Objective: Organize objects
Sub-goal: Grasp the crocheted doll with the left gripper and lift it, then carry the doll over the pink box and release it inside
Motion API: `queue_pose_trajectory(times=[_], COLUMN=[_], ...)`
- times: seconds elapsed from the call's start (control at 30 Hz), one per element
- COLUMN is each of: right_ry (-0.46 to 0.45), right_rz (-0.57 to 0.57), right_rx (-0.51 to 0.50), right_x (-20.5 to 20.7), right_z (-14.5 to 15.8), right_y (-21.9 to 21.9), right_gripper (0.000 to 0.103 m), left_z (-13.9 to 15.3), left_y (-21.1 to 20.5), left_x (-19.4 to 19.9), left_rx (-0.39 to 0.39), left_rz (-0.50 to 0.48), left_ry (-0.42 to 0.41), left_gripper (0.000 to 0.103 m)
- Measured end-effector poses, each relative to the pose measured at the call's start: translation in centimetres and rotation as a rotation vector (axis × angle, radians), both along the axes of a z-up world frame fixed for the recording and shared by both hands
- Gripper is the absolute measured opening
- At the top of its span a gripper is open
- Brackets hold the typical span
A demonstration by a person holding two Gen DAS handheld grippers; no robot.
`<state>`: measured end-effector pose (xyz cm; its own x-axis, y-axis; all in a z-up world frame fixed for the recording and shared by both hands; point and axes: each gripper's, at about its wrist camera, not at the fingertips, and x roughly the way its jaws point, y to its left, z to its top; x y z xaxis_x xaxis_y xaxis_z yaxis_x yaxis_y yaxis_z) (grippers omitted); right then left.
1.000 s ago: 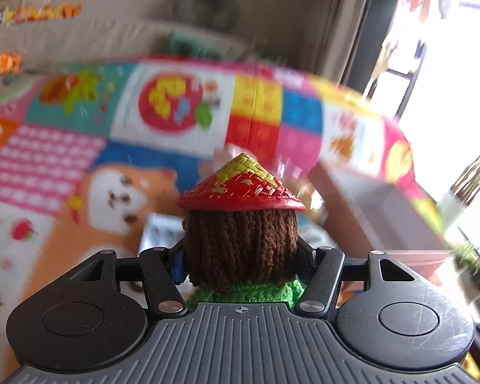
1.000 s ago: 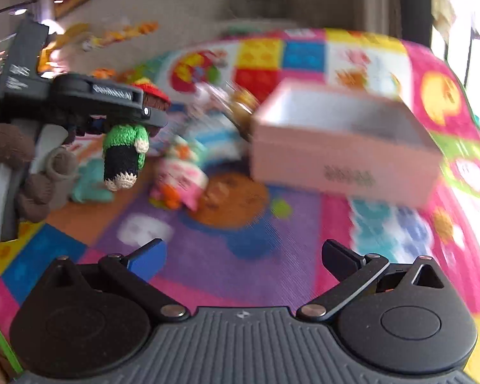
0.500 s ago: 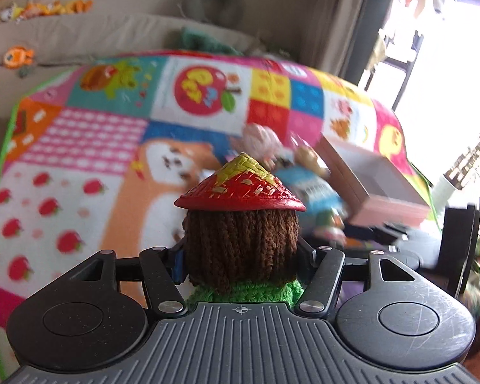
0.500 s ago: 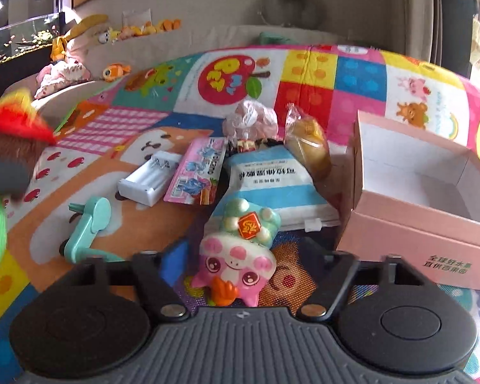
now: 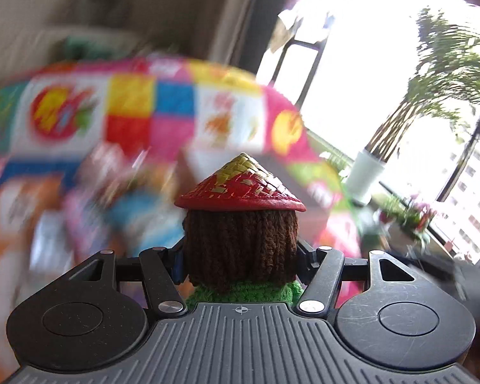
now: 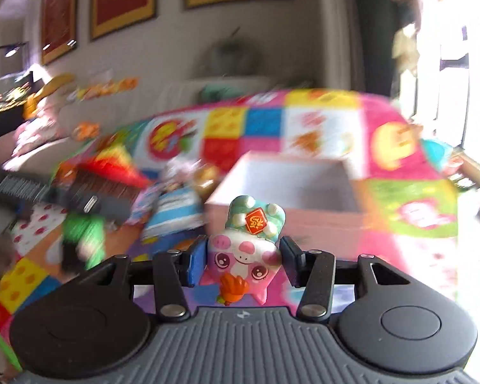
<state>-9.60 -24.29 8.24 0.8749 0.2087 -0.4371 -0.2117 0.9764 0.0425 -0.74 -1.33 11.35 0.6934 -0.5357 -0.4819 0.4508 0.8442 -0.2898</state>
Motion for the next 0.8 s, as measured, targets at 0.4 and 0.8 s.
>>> queue_pose_trajectory(times=[0.4,0.8], right_ry=[-0.097,-0.016], right_rz=[-0.124,-0.139], right_rx=[0.039,0.058], right_x=[-2.0,1.4], right_z=[0.6,-0.5], right_y=[-4.7,-5.5], right_gripper=[0.048,0.049], left_z=[-5.2,-4.4], left_y=[-12.8,-9.0], left_x=[15.5,12.2], left_rx=[0.182,0.168], left_rz=[0.148,0.103], left_ry=[0.058,0.195], left_gripper=[0.068,0.069])
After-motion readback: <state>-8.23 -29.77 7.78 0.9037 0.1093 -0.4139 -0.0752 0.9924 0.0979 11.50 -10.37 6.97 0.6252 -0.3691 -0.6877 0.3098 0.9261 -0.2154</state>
